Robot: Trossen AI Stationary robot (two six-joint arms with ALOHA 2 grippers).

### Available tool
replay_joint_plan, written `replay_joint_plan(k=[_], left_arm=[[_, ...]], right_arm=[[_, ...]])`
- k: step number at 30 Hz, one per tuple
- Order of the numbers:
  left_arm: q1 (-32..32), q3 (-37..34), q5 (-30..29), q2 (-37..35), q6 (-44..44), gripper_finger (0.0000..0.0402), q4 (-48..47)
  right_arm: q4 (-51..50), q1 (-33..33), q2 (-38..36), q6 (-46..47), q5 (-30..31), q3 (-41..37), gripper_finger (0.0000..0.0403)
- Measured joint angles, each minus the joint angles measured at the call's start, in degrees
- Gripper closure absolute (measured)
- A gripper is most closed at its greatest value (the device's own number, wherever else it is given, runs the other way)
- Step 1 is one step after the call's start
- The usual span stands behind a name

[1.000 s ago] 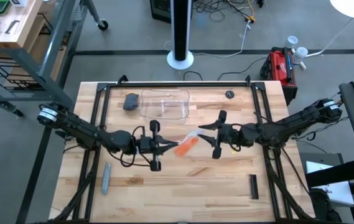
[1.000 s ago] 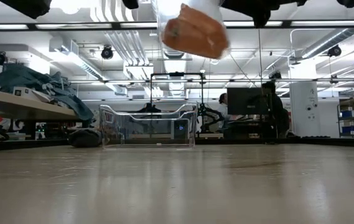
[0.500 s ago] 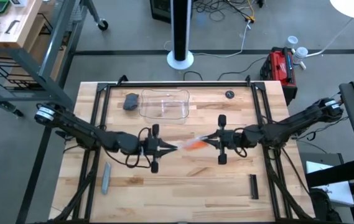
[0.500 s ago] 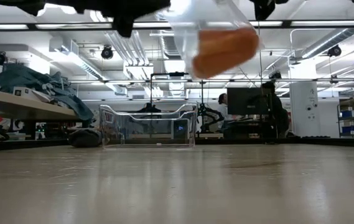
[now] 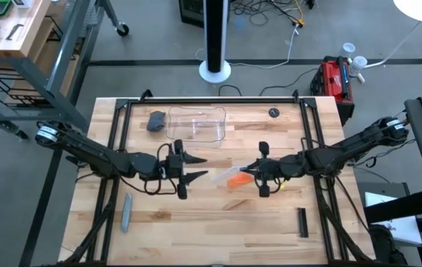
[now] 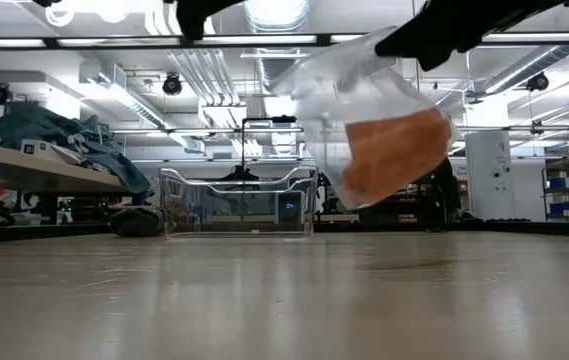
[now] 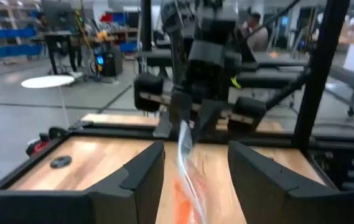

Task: Roll bandage
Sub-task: Put the zip bag into the transparent bin

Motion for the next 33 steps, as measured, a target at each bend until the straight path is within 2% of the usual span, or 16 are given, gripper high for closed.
replay_joint_plan(k=[2,6,9,13,18,26,33], left_arm=[[0.5,1.1,1.3,1.8,-0.5,0.0231,-0.1],[1.9,4.3,1.9,5.3,-2.2,0.0240,-3.5],[3.1,7.8,2.0,8.8,-3.0,0.0249,-9.8],[4.5,13.4,3.7,13.5,-3.4,0.0259,-18.3],[6.6,17.0,12.3,18.7,-3.3,0.0261,-22.4],[9.3,16.4,12.8,19.6,-3.5,0.0241,-22.6],[9.7,16.0,16.9,19.5,-3.5,0.0240,-21.7]], right_arm=[[-0.2,-0.1,0.8,-0.1,0.1,0.2,0.0403],[-10.6,-0.3,3.8,-0.1,3.2,5.1,0.0403],[-20.5,-0.6,8.4,0.2,4.0,10.3,0.0403],[-27.6,-0.6,15.2,-1.1,4.0,16.1,0.0403],[-28.3,-0.6,21.8,-4.6,3.0,21.1,0.0403],[-28.0,-0.6,25.0,-6.3,-0.5,24.8,0.0403],[-27.9,-0.6,25.0,-6.6,-0.2,25.1,0.0403]])
